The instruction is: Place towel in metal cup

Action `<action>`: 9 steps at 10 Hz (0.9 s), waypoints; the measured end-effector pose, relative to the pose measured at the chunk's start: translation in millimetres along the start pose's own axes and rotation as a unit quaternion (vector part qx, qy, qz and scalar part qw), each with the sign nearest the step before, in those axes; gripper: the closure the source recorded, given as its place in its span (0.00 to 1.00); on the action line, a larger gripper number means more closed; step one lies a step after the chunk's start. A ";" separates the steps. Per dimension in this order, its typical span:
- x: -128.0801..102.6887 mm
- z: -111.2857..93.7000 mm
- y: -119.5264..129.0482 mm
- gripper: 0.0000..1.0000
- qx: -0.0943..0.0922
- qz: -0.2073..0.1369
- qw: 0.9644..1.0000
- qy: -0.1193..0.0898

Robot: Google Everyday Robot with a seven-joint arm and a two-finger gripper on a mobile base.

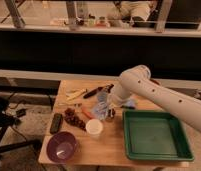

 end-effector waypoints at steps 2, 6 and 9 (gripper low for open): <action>1.1 -0.3 0.5 0.84 0.000 0.001 1.000 0.000; 12.3 15.3 3.3 0.84 -0.009 0.015 1.000 0.009; 24.6 32.6 7.8 0.84 -0.014 0.023 1.000 0.015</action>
